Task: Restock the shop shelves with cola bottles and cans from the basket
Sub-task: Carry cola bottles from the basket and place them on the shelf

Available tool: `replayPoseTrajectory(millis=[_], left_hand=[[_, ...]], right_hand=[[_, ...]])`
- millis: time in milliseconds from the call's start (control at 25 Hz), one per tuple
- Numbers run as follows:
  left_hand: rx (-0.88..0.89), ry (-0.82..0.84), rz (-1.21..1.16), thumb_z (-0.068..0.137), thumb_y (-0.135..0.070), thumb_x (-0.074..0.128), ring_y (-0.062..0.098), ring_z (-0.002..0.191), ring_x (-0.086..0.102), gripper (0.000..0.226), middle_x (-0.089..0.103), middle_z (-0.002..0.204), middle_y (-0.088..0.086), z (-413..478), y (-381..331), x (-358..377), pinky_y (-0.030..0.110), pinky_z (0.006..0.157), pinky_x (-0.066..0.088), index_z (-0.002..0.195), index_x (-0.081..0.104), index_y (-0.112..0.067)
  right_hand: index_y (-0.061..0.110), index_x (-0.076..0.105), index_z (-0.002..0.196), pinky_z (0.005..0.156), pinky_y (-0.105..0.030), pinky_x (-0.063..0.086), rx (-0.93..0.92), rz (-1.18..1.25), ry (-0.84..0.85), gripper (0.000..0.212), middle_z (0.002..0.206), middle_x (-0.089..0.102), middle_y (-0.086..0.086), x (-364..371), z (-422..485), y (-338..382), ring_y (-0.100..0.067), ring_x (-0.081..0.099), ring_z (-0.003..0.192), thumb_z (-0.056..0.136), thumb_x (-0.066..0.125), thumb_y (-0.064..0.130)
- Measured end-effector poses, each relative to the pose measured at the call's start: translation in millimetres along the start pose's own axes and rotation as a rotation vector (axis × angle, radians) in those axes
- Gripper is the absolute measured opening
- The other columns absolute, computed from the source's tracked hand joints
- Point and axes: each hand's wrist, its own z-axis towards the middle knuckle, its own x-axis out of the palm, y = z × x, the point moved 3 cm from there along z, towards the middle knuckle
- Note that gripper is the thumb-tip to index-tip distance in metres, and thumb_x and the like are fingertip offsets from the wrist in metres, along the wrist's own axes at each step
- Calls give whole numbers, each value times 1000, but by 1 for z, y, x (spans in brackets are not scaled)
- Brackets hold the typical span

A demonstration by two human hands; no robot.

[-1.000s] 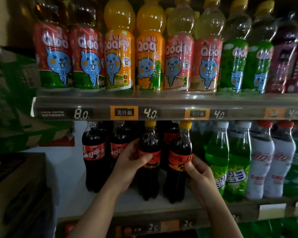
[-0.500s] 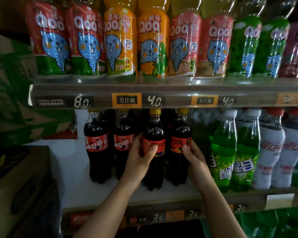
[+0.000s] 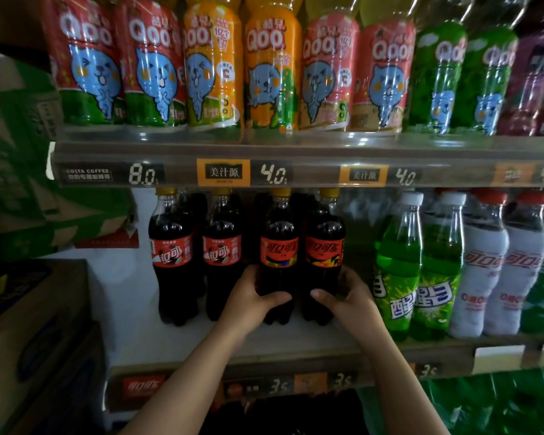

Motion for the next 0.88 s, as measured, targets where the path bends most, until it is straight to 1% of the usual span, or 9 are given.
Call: replayPoseTrajectory(millis=[80, 160, 240, 280, 360, 560, 720, 880], left_hand=[[-5, -17, 21, 77, -17, 79, 14, 118, 55, 61, 60, 123, -5, 5, 2, 4, 29, 96, 44, 130, 48, -22], [-11, -41, 44, 77, -21, 78, 15, 119, 55, 64, 60, 127, -3, 7, 5, 6, 32, 98, 45, 133, 47, -21], [-20, -63, 67, 78, -23, 77, 17, 121, 55, 64, 60, 129, -1, 6, 7, 7, 35, 100, 45, 134, 46, -20], [-16, -66, 88, 80, -24, 76, 18, 122, 55, 63, 59, 130, 0, 5, 7, 8, 32, 98, 45, 135, 45, -19], [0, -58, 134, 83, -24, 73, 18, 123, 53, 62, 58, 131, 1, 3, 2, 9, 27, 95, 42, 136, 43, -17], [24, -74, 202, 85, -27, 71, 19, 124, 53, 61, 57, 132, 2, -3, -3, 10, 24, 95, 42, 137, 42, -14], [22, -72, 195, 86, -27, 69, 19, 125, 53, 61, 57, 133, 2, -4, -3, 10, 24, 95, 41, 138, 41, -15], [22, -69, 204, 87, -26, 67, 20, 126, 51, 60, 56, 134, 3, -6, -6, 11, 23, 94, 39, 139, 39, -14]], right_hand=[[14, 55, 124, 80, -20, 43, 12, 14, 8, 48, 106, 65, 5, 1, 5, -1, -13, 61, 102, 81, 76, 14], [12, 55, 123, 81, -20, 44, 22, 42, 6, 45, 102, 65, 5, 5, 9, -3, -15, 62, 104, 82, 74, 10], [13, 55, 126, 90, -30, 49, 23, 42, 5, 47, 106, 67, 2, 8, 12, -5, -18, 63, 108, 82, 74, 10], [14, 54, 127, 94, -35, 49, 20, 31, 4, 49, 109, 68, 0, 9, 11, -7, -18, 63, 109, 82, 74, 12], [16, 54, 129, 97, -38, 49, 6, 9, 5, 50, 112, 68, 0, 9, 11, -8, -17, 63, 109, 83, 73, 14], [15, 52, 134, 97, -35, 48, -9, -26, -12, 52, 118, 67, -2, 10, 11, -9, -20, 61, 114, 86, 71, 17], [15, 48, 137, 94, -28, 44, -12, -58, -8, 53, 124, 66, -4, 12, 10, -8, -22, 59, 118, 88, 68, 16], [14, 48, 137, 94, -28, 43, -13, -79, -7, 52, 124, 65, -7, 11, 12, -8, -25, 58, 120, 89, 65, 12]])
